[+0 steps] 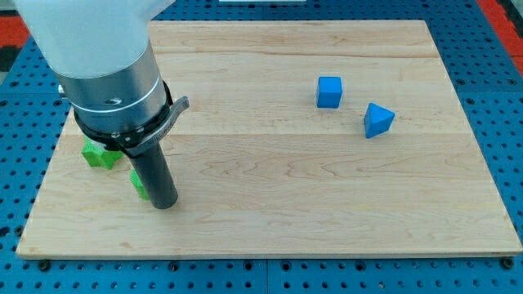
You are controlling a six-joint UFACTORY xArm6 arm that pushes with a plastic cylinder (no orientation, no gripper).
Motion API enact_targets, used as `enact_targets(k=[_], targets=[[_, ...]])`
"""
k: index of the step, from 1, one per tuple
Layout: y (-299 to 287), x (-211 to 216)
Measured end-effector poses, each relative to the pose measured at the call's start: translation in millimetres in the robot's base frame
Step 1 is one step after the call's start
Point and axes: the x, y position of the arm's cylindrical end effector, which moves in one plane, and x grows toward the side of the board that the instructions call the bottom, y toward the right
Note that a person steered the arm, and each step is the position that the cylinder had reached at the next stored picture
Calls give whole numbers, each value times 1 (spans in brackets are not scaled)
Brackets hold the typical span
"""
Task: Push the green circle close to the green star
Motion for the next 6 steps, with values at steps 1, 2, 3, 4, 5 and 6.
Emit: enact_targets(k=[1,2,3,4,5,6], targets=[[4,-14],[-6,-19],[9,-23],[4,-35],[-22,-19],[-44,-15]])
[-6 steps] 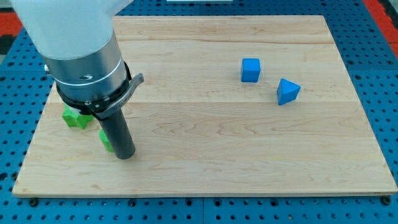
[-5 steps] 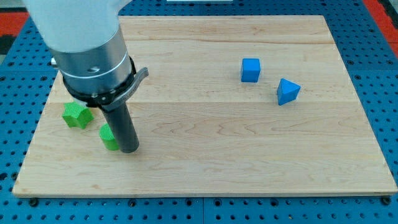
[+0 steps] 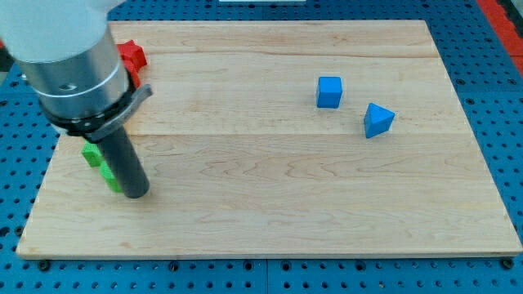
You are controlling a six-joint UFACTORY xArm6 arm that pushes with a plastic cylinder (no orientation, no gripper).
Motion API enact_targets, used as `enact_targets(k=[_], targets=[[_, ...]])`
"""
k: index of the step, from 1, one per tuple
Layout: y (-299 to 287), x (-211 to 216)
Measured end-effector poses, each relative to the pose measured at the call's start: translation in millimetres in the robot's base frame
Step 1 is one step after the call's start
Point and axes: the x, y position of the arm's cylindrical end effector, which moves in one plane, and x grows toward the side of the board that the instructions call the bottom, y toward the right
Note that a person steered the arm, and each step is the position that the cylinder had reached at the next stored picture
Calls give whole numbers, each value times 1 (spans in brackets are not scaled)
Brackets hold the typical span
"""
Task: Push the green circle close to the green star
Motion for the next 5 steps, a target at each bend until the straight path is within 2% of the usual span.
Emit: enact_targets(k=[2,5], targets=[[-16,18],[13,10]])
